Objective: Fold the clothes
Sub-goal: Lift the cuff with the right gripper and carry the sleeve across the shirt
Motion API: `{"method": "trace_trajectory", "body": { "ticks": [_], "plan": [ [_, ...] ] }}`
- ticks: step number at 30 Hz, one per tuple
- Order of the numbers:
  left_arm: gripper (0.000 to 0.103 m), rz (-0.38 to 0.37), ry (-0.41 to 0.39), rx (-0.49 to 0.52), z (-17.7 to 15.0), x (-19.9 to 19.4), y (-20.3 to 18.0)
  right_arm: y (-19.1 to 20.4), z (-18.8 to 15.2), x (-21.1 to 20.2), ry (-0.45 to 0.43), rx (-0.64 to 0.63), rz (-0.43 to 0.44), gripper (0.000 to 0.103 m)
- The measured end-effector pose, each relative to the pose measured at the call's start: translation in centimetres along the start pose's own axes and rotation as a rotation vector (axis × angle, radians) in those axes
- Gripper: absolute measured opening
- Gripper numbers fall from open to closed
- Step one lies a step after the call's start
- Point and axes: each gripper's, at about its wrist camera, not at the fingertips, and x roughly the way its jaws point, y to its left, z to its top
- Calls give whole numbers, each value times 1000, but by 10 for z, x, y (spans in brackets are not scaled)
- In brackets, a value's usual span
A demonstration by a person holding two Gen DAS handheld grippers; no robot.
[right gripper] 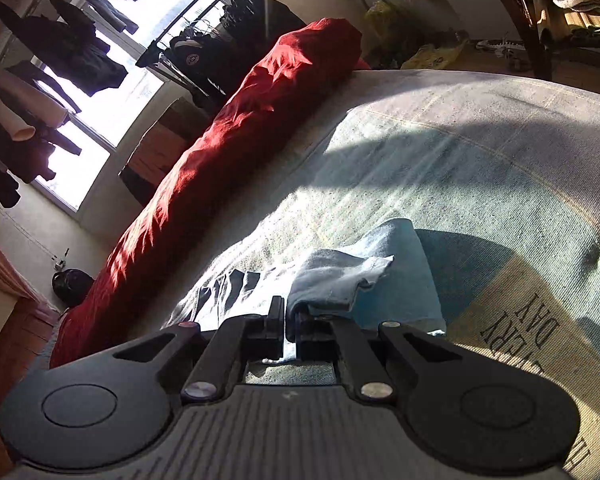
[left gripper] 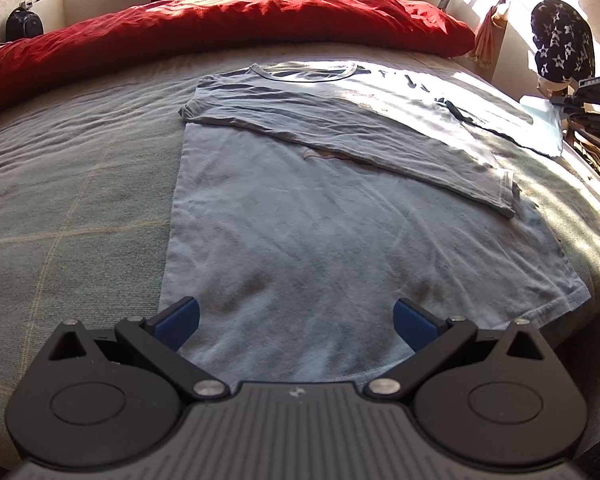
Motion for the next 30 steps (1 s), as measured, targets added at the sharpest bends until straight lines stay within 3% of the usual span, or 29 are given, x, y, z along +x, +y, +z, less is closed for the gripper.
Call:
{"method": "trace_trajectory", "body": {
  "ticks": [15, 30],
  "plan": [
    [102, -5, -21, -45, -4, -15, 15, 91, -31, 44, 132, -108, 143, 5],
    [102, 15, -27, -55, -7, -22, 33, 168, -66, 78, 242, -244, 218, 5]
  ]
}}
